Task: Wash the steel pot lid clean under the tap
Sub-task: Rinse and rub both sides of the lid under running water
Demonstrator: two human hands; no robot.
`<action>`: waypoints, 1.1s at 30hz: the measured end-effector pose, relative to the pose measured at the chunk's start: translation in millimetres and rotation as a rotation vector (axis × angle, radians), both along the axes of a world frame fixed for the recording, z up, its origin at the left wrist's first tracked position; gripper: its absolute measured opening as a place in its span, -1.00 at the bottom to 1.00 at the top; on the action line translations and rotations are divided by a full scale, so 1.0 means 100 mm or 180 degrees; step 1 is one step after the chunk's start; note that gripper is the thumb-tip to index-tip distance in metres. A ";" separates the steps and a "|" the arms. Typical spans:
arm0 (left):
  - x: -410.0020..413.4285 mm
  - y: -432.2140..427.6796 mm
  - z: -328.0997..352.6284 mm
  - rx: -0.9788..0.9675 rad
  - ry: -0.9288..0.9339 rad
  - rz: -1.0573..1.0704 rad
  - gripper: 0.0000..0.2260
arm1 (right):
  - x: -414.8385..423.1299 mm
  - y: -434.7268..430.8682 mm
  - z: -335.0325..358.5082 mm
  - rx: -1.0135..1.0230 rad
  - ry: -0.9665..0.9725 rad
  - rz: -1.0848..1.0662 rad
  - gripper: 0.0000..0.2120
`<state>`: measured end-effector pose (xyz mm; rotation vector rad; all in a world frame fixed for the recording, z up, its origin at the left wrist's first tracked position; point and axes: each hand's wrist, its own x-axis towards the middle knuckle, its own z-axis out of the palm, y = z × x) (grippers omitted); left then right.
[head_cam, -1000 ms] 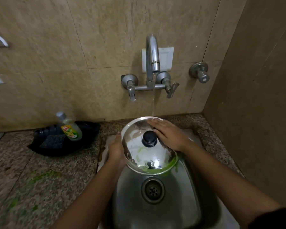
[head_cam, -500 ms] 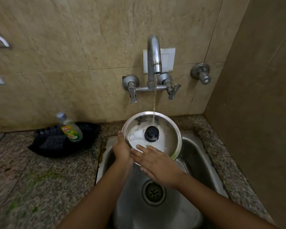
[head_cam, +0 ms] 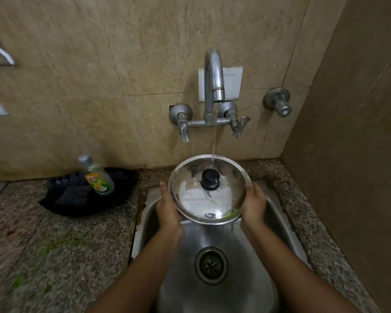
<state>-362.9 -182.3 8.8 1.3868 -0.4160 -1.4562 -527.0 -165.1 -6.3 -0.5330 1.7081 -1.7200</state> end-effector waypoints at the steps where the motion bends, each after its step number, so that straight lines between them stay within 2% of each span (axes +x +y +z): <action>1: 0.05 -0.05 0.02 0.0062 0.0159 -0.0231 -0.37 | -0.11 -0.08 0.04 0.0022 -0.0003 0.0199 -0.77; 2: 0.10 -0.13 0.03 0.0152 0.0336 -0.0484 -0.28 | -0.22 -0.16 0.09 0.0060 -0.0003 0.0456 -0.77; 4: 0.17 -0.27 0.10 0.0200 0.0593 -0.0890 -0.23 | -0.44 -0.33 0.19 0.0205 -0.0035 0.1050 -0.77; 7: 0.19 -0.33 0.26 0.0127 0.0543 -0.1360 -0.34 | -0.62 -0.54 0.36 0.0421 0.0025 0.1928 -0.76; 9: 0.15 -0.33 0.33 0.0032 0.0338 -0.1424 -0.43 | -0.66 -0.65 0.47 0.0606 0.0358 0.2457 -0.78; 11: 0.10 -0.33 0.33 -0.0182 -0.0141 -0.1245 -0.56 | -0.61 -0.73 0.52 0.0727 0.0985 0.2756 -0.79; 13: 0.05 -0.30 0.29 -0.0322 -0.0770 -0.1032 -0.63 | -0.50 -0.78 0.50 0.0676 0.2154 0.2665 -0.77; 15: 0.00 -0.26 0.28 -0.0376 -0.0812 -0.1013 -0.65 | -0.34 -0.78 0.47 0.0351 0.3511 0.2615 -0.73; 17: -0.04 -0.24 0.26 -0.0491 -0.0733 -0.1079 -0.67 | -0.23 -0.73 0.47 -0.0020 0.4098 0.3202 -0.65; 19: -0.01 -0.21 0.28 -0.0493 -0.0876 -0.1075 -0.71 | -0.27 -0.68 0.47 -0.0049 0.4205 0.3655 -0.59; 20: 0.03 -0.21 0.27 -0.0439 -0.0916 -0.1010 -0.71 | -0.35 -0.65 0.44 0.0067 0.4208 0.3642 -0.57; 24: 0.13 -0.26 0.17 -0.0200 -0.0882 -0.0656 -0.67 | -0.64 -0.50 0.25 0.0315 0.4247 0.2945 -0.55; 29: -0.08 -0.18 0.26 -0.0437 -0.0723 -0.1040 -0.75 | -0.30 -0.61 0.46 0.0024 0.3945 0.3794 -0.64; 31: -0.04 -0.18 0.27 -0.0430 -0.0840 -0.0884 -0.74 | -0.37 -0.61 0.45 0.0091 0.4078 0.3583 -0.62; 33: 0.06 -0.22 0.25 -0.0384 -0.0740 -0.0557 -0.70 | -0.50 -0.52 0.36 0.0354 0.4255 0.3061 -0.59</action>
